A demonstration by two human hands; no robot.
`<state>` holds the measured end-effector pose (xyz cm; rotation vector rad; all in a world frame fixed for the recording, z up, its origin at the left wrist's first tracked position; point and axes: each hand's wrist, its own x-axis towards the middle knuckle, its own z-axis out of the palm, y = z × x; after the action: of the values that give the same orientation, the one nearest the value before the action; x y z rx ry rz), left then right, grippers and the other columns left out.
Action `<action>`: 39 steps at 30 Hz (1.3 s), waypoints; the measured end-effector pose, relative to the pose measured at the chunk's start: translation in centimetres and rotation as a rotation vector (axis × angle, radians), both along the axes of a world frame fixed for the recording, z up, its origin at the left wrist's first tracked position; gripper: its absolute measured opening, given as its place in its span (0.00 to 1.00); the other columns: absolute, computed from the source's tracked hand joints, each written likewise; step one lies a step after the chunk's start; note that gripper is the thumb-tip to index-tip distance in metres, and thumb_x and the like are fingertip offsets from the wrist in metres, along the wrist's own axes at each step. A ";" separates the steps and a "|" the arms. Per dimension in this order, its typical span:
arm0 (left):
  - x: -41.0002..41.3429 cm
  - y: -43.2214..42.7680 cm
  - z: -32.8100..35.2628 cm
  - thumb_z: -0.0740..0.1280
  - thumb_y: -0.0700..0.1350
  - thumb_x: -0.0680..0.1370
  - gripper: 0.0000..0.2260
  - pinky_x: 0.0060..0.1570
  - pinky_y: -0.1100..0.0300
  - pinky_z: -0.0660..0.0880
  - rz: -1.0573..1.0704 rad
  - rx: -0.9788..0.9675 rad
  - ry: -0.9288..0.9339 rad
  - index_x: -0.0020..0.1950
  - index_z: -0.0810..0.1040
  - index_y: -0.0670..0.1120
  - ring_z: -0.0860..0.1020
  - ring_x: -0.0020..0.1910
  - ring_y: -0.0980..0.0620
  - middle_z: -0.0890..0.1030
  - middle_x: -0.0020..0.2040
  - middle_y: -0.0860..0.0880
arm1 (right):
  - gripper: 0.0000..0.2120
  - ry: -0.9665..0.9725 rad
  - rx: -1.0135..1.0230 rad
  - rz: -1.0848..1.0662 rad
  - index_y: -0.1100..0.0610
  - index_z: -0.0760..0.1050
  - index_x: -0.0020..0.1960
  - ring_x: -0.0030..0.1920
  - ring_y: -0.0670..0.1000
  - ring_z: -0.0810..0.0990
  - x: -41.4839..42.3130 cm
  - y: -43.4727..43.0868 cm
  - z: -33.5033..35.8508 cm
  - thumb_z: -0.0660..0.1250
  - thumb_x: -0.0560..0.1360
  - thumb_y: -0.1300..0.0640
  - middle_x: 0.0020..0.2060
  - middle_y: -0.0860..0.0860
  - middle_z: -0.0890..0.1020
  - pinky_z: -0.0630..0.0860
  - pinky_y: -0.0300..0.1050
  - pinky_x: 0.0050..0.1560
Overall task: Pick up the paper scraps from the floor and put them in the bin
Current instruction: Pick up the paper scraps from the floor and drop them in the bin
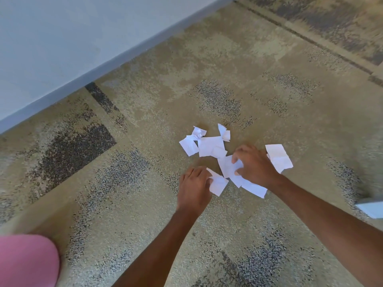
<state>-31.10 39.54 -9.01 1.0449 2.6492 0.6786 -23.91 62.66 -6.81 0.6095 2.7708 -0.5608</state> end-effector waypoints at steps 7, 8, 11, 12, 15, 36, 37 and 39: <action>1.2 -1.8 0.6 0.66 0.42 0.82 0.10 0.51 0.50 0.73 0.131 0.206 -0.125 0.64 0.78 0.49 0.80 0.48 0.47 0.83 0.49 0.50 | 0.14 0.077 0.006 -0.044 0.48 0.76 0.45 0.57 0.56 0.76 0.6 -0.3 -0.1 0.81 0.70 0.57 0.49 0.47 0.77 0.70 0.50 0.53; 1.3 -1.8 0.8 0.65 0.43 0.83 0.09 0.46 0.51 0.74 0.164 0.256 -0.188 0.64 0.77 0.49 0.80 0.44 0.47 0.82 0.47 0.50 | 0.13 0.082 -0.002 -0.050 0.48 0.77 0.45 0.56 0.56 0.76 0.6 -0.3 -0.1 0.81 0.70 0.57 0.49 0.47 0.78 0.70 0.50 0.51; 1.6 -1.6 1.1 0.65 0.44 0.85 0.03 0.39 0.55 0.73 0.423 0.398 -0.537 0.58 0.77 0.49 0.78 0.40 0.50 0.82 0.44 0.50 | 0.10 0.085 -0.015 -0.081 0.48 0.79 0.47 0.56 0.54 0.75 0.8 -0.6 0.3 0.80 0.72 0.57 0.48 0.46 0.81 0.65 0.48 0.47; 1.6 -1.6 1.2 0.65 0.44 0.85 0.03 0.41 0.54 0.74 0.550 0.445 -0.684 0.56 0.77 0.50 0.80 0.42 0.48 0.83 0.45 0.48 | 0.10 0.087 -0.019 -0.096 0.48 0.80 0.47 0.56 0.53 0.75 0.9 -0.8 0.4 0.79 0.73 0.56 0.48 0.46 0.82 0.64 0.47 0.46; 1.7 -2.1 1.5 0.64 0.40 0.84 0.09 0.42 0.52 0.78 0.820 0.601 -1.030 0.60 0.81 0.52 0.83 0.48 0.47 0.87 0.53 0.46 | 0.10 0.117 -0.101 -0.153 0.44 0.80 0.46 0.52 0.52 0.77 0.7 -1.5 0.9 0.80 0.73 0.54 0.46 0.46 0.81 0.66 0.48 0.44; 0.4 -11.8 14.2 0.63 0.45 0.83 0.20 0.57 0.51 0.82 0.829 1.385 -1.184 0.75 0.78 0.47 0.82 0.60 0.47 0.82 0.69 0.40 | 0.10 0.269 -0.989 -0.143 0.48 0.83 0.58 0.54 0.53 0.86 -7.3 -20.3 14.2 0.78 0.78 0.55 0.51 0.48 0.88 0.81 0.50 0.53; 0.2 -12.6 15.3 0.63 0.45 0.83 0.21 0.55 0.53 0.83 0.818 1.415 -1.152 0.76 0.77 0.48 0.82 0.60 0.48 0.83 0.69 0.42 | 0.12 0.276 -0.990 -0.106 0.47 0.83 0.58 0.54 0.53 0.86 -7.8 -21.5 15.2 0.79 0.77 0.54 0.51 0.47 0.88 0.81 0.50 0.52; 0.0 -14.3 17.3 0.63 0.45 0.82 0.22 0.55 0.55 0.82 0.810 1.465 -1.072 0.76 0.77 0.48 0.82 0.61 0.50 0.83 0.69 0.43 | 0.14 0.277 -1.003 -0.011 0.47 0.82 0.59 0.54 0.53 0.86 -8.8 -23.7 17.2 0.78 0.76 0.53 0.51 0.47 0.87 0.80 0.48 0.51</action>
<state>-31.12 25.24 8.25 -0.4321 1.1992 2.4999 -32.67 38.93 10.44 0.3029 2.2354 -1.9454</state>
